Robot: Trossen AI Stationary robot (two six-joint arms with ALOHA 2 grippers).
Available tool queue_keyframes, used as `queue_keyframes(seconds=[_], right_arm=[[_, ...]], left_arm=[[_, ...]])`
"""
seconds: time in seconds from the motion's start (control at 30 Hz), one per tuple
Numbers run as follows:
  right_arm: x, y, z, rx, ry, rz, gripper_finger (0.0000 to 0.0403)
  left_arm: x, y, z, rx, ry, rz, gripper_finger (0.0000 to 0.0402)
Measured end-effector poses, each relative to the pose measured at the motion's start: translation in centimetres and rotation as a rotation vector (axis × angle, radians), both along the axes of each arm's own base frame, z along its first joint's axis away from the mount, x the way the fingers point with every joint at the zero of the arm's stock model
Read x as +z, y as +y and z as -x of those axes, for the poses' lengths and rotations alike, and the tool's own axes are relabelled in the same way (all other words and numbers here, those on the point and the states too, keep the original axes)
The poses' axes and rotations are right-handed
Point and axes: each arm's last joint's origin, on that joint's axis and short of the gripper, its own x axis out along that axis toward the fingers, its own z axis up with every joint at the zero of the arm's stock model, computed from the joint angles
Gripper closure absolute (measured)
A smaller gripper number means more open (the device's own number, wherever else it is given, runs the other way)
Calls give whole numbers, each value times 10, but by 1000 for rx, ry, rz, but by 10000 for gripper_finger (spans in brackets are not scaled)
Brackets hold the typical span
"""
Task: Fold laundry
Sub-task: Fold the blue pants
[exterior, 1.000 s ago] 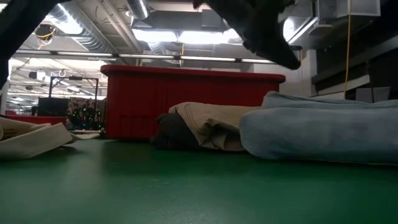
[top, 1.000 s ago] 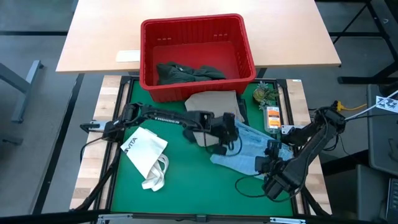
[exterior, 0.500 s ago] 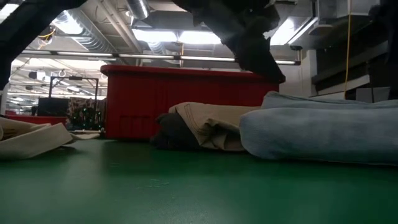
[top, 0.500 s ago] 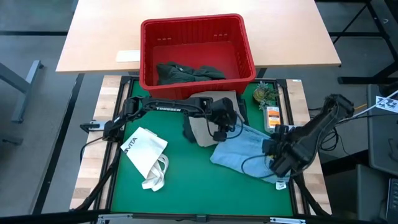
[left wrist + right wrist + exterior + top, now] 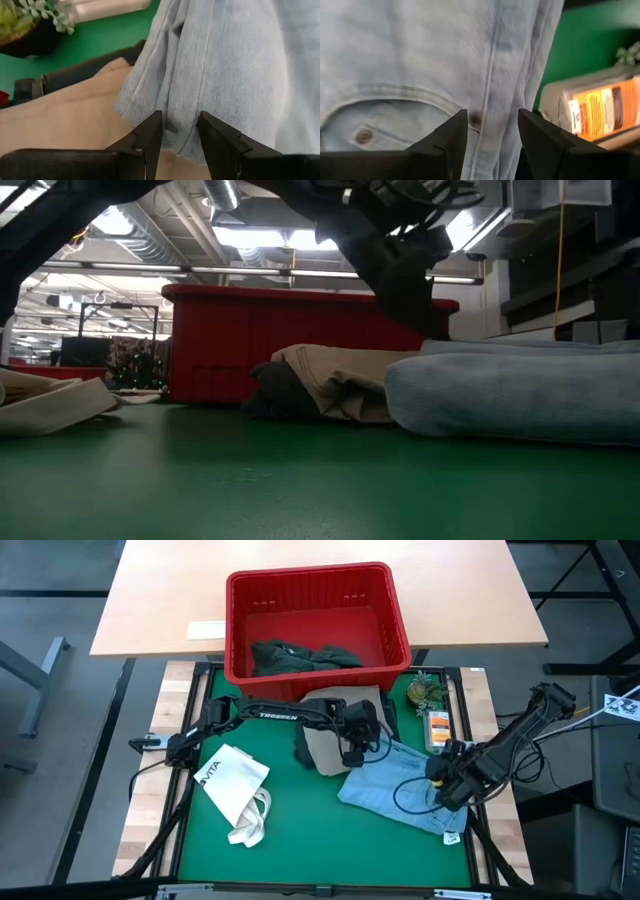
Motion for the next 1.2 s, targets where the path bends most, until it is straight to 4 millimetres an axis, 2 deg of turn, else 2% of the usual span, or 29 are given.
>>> queue_keyframes(seconds=[0.2,0.37,0.47,0.57,0.67,0.73,0.93,1.1,1.2], right_arm=[[-6,-2,3,-40,21,0,228],[-7,0,3,-81,54,-57,239],[-7,1,4,-94,66,-75,268],[-7,1,4,-94,72,-81,315],[-7,1,4,-94,71,-84,373],[-7,1,4,-94,70,-85,391],[-7,2,3,-94,67,-91,368],[-7,2,3,-94,66,-93,392],[-7,2,3,-94,67,-91,392]], left_arm=[[-1,0,0,-16,1,-17,283],[-1,0,0,-16,1,-18,326],[0,0,-1,-17,-5,-18,362],[0,0,-1,-17,-12,-19,392],[0,1,-1,-14,-14,-23,394],[0,-1,-1,-15,-15,-25,395],[3,-2,-4,-16,-49,-43,398],[7,-5,-9,-14,-102,-167,399],[9,-5,-11,-25,-122,-220,399]])
